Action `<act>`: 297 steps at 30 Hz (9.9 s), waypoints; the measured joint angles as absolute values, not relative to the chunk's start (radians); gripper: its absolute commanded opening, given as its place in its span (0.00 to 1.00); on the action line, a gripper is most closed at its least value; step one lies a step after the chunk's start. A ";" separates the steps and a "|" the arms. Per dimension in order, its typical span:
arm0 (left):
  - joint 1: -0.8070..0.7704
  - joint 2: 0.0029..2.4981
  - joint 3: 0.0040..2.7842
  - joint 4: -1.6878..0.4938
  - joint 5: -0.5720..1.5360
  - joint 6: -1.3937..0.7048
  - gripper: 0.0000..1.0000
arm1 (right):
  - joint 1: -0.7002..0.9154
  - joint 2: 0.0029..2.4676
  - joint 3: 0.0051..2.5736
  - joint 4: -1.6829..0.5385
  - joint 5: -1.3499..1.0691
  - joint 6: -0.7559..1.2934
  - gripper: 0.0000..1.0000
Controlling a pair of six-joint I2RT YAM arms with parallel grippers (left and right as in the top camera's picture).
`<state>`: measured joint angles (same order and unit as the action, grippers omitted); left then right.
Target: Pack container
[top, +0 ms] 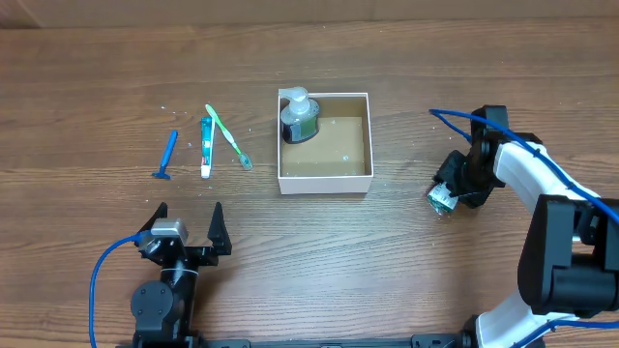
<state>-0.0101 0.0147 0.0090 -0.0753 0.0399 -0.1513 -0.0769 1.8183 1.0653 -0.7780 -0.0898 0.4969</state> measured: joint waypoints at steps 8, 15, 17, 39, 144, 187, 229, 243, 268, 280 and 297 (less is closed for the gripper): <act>-0.010 0.015 0.009 -0.075 0.040 -0.151 1.00 | -0.077 1.817 1.069 -0.786 -0.101 0.490 0.41; -0.010 0.015 0.009 -0.075 0.040 -0.151 1.00 | -0.077 1.828 1.253 -1.001 -0.107 0.413 0.42; -0.010 0.015 0.009 -0.075 0.040 -0.151 1.00 | -0.076 1.828 1.353 -1.055 -0.111 0.377 0.43; -0.010 0.015 0.009 -0.075 0.040 -0.151 1.00 | 0.385 1.822 1.685 -0.954 -0.231 0.136 0.41; -0.010 0.015 0.041 -0.133 0.091 -0.213 1.00 | -0.007 1.976 1.631 -1.091 -0.022 0.389 1.00; -0.004 1.637 1.166 -0.612 0.059 -0.191 0.91 | -0.122 1.976 1.626 -1.085 -0.019 0.392 1.00; 0.015 1.960 1.194 -0.463 -0.015 -0.040 0.29 | -0.122 1.976 1.627 -1.085 -0.019 0.392 1.00; 0.015 1.966 1.250 -0.586 -0.012 -0.041 0.14 | -0.122 1.976 1.627 -1.085 -0.019 0.392 1.00; -0.211 1.702 1.888 -1.021 0.349 0.269 0.18 | -0.122 1.976 1.627 -1.085 -0.019 0.392 1.00; -0.558 1.708 1.846 -1.142 0.194 0.691 0.15 | -0.122 1.976 1.627 -1.085 -0.019 0.392 1.00; -0.555 2.012 1.811 -1.205 0.077 0.818 0.13 | -0.122 1.976 1.627 -1.085 -0.019 0.392 1.00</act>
